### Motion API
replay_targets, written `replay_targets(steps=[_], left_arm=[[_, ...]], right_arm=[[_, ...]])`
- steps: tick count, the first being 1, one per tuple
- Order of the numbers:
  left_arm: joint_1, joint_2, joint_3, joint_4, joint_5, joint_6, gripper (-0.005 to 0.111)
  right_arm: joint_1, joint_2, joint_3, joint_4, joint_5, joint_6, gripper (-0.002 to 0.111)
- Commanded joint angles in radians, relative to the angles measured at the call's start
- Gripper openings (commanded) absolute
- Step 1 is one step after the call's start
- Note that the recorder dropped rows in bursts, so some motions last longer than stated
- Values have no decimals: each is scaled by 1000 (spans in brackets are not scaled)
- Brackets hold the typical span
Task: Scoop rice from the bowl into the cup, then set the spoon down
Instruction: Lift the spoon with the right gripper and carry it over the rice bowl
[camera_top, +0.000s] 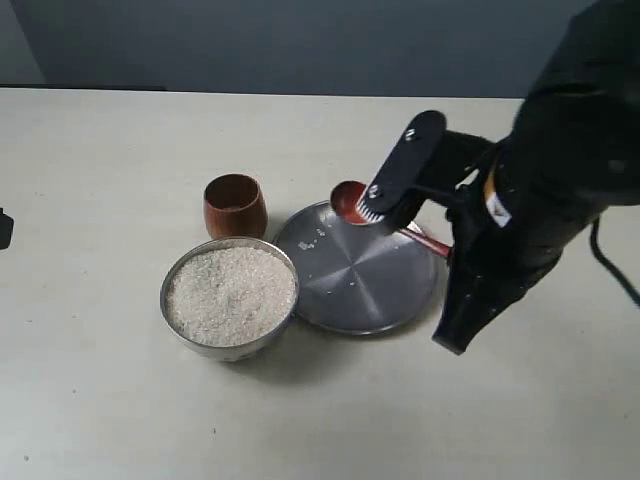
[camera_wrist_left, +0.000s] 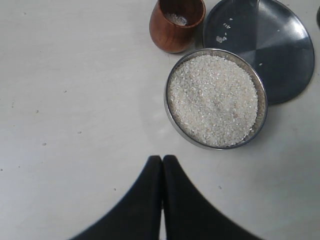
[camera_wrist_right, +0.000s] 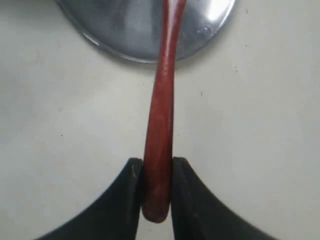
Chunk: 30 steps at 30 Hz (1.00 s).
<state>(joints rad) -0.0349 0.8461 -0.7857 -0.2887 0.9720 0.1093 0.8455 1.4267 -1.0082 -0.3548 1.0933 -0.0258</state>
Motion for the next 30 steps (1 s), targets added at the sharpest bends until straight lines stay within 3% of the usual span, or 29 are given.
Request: replay_targets(steps=[1,6,18,30], left_arm=[[3,-1,2,-3,-7,-1,0],[3,-1,2,-3,-7,-1,0],[3,-1,2,-3,-7,1,0],[3,-1,2,-3,-7,1,0]], right_arm=[[99,101,-52,-88,66,9,-1],[178,195,-103,-234,116,117,-1],[302,380,-242,-394,128,143,-1],[320,476,-263,-446,128,203,-1]])
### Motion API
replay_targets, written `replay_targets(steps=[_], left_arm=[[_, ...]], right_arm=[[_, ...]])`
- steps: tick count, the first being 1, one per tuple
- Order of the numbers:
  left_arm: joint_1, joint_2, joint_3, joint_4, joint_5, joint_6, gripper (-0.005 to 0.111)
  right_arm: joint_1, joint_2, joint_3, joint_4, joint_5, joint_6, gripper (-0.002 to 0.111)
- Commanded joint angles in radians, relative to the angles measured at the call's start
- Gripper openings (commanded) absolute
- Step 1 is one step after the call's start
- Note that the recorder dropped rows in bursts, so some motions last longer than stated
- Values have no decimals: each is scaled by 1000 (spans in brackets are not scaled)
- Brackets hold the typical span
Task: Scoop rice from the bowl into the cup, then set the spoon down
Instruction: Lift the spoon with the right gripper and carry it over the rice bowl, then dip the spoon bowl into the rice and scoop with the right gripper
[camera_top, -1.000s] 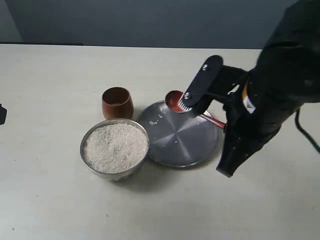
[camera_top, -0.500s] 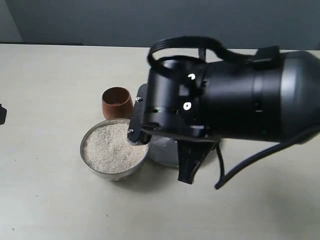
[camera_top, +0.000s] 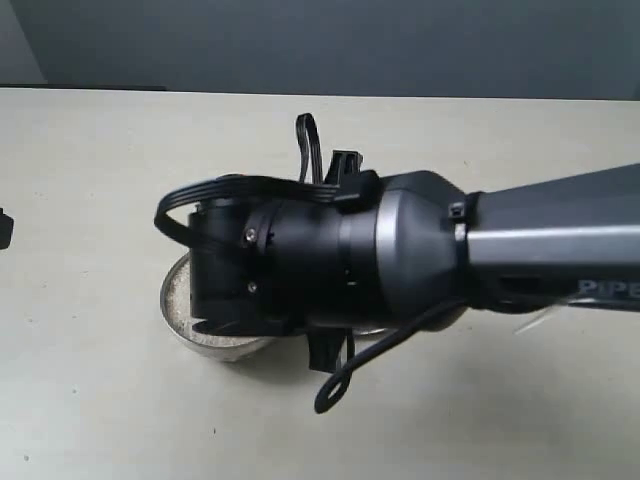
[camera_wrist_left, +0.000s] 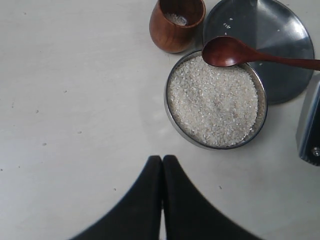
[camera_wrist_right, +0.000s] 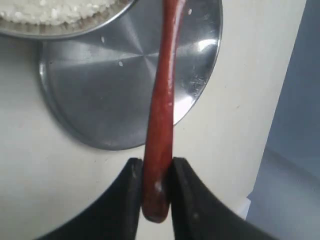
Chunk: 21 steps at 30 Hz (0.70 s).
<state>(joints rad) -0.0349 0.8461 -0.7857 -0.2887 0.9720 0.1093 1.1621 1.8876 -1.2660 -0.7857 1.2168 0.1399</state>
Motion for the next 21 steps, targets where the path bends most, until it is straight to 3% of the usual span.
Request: replay_targets(steps=[1,21], left_arm=[[3,-1,2,-3,-7,1,0],[3,-1,2,-3,-7,1,0]], right_arm=[[3,23,-5,-13,4,42,-1],[83,76,-5,64,4,134,-1]])
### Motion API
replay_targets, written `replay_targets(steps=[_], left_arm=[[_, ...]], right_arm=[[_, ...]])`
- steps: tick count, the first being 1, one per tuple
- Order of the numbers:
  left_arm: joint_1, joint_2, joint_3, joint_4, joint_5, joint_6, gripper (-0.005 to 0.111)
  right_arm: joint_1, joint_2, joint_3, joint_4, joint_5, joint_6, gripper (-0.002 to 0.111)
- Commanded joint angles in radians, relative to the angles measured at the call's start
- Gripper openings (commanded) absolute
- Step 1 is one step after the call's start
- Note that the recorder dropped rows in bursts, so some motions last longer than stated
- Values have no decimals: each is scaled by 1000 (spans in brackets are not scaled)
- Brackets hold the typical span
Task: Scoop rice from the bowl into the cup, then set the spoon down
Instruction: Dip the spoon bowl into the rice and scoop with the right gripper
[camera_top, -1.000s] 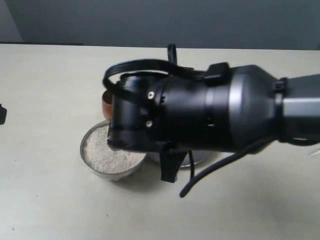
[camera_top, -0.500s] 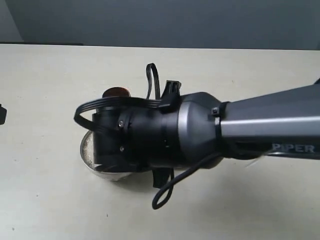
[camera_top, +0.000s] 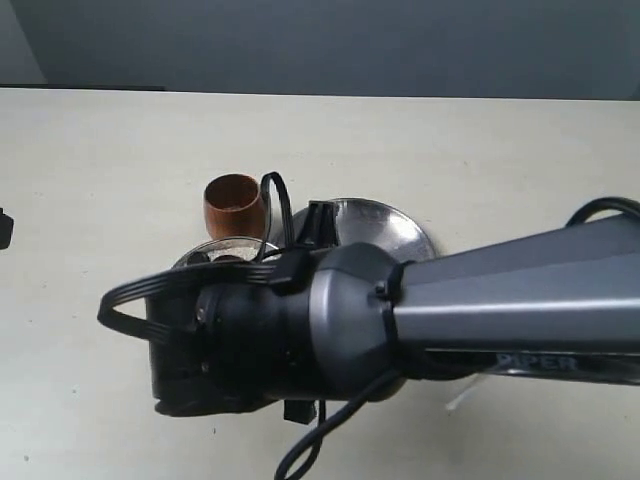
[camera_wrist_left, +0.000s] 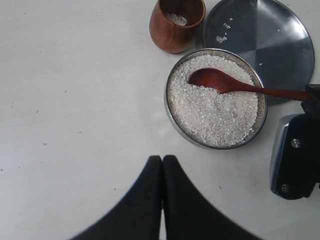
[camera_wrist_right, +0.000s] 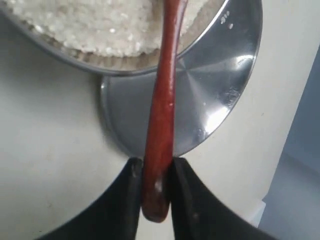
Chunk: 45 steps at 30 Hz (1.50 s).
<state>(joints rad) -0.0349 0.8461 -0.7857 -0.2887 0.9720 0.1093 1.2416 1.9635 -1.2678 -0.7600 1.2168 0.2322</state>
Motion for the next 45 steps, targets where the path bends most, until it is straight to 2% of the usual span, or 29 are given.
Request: replay_targets(steps=[1,9,14,19,34,45], left_arm=[[3,-1,2,-3,-7,1,0],[3,-1,2,-3,-7,1,0],[3,-1,2,-3,-7,1,0],[3,-1,2,-3,-7,1,0],[3,-1,2,-3,-7,1,0],[3,-1,2,-3,-7,1,0]], right_arm=[[3,-2,-4,40,4,51,-1],[3,-27,-4,138,4,58,-1],[3,-56,-4,165,3,139,-1],[-75,-104,-4,321,-42,116,-1],[-117,-133,-4,427,-103,57,-1],[-126,-155,-4,415,-133,52,-1]])
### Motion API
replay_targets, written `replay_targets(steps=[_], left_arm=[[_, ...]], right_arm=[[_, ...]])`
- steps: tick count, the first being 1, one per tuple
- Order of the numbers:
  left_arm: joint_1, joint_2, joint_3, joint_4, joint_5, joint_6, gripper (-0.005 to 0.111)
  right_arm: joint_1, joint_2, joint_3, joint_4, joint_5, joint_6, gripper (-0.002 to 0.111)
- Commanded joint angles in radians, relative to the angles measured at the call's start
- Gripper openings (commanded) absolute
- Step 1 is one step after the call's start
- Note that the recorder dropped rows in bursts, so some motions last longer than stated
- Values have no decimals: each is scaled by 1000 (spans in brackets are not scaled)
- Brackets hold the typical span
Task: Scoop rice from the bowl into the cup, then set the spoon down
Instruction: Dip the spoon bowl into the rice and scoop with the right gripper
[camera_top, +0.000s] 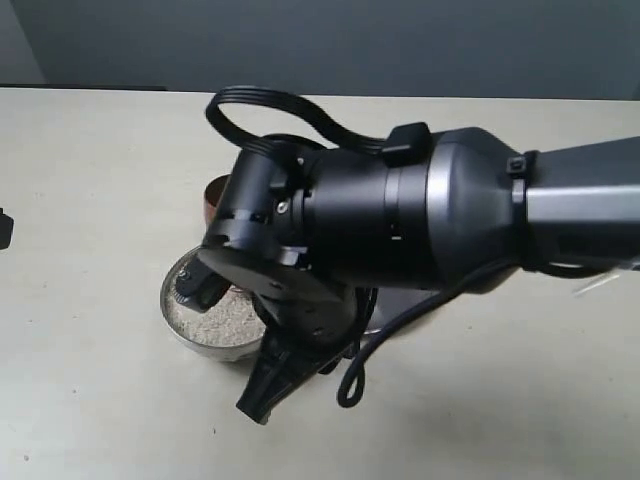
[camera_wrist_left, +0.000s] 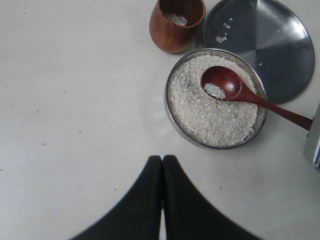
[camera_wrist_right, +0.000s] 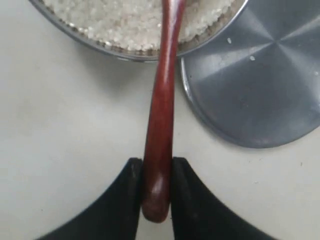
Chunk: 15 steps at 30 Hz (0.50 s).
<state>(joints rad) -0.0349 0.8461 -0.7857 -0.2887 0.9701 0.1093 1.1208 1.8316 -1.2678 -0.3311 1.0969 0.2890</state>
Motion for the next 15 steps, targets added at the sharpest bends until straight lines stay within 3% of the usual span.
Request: replay_targets(steps=[1,8,15], left_arm=[[3,-1,2,-3,-5,1,0],[3,-1,2,-3,-5,1,0],[3,-1,2,-3,-5,1,0]], right_arm=[[-5,-23,-4,-25,-13,-5,-1],[-5,-23,-4,-171,74,3,-1],[-3,-10,-4,-201,113,-58,-1]])
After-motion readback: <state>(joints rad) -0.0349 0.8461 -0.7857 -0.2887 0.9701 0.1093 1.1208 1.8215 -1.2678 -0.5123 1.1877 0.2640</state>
